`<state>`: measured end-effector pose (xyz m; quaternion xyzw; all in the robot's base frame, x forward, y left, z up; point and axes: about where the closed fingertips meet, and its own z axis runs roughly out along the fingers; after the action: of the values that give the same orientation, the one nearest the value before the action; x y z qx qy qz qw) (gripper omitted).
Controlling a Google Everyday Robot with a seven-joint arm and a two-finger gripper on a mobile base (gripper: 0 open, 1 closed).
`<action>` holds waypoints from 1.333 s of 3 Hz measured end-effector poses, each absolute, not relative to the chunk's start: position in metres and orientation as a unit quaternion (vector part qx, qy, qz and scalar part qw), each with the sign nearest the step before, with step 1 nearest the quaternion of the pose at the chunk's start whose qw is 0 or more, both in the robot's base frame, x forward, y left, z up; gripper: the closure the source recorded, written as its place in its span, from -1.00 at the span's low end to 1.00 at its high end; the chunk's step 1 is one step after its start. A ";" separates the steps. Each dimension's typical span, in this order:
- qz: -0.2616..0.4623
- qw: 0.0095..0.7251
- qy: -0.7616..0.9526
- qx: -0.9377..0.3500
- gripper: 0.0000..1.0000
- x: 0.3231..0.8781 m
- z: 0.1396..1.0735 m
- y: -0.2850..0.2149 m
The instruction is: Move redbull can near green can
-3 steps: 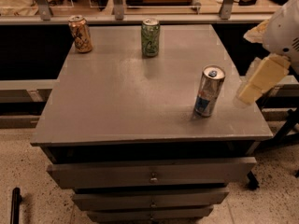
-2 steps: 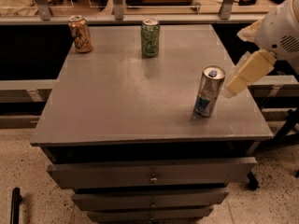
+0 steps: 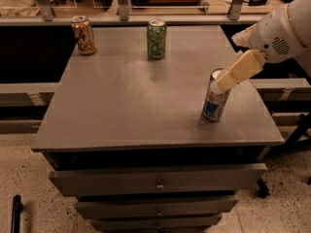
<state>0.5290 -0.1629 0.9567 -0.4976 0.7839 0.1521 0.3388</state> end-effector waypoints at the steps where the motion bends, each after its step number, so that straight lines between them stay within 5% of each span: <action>1: 0.165 0.339 0.785 -0.492 -1.00 0.523 0.950 -0.158; 2: 0.168 0.338 0.786 -0.490 -1.00 0.517 0.942 -0.154; 4: 0.177 0.344 0.787 -0.480 -0.20 0.510 0.928 -0.149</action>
Offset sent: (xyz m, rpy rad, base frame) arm -0.0201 0.0104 -0.0293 0.0329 0.0294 -0.0102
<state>0.5100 -0.1494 0.9275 -0.4802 0.7872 0.1766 0.3443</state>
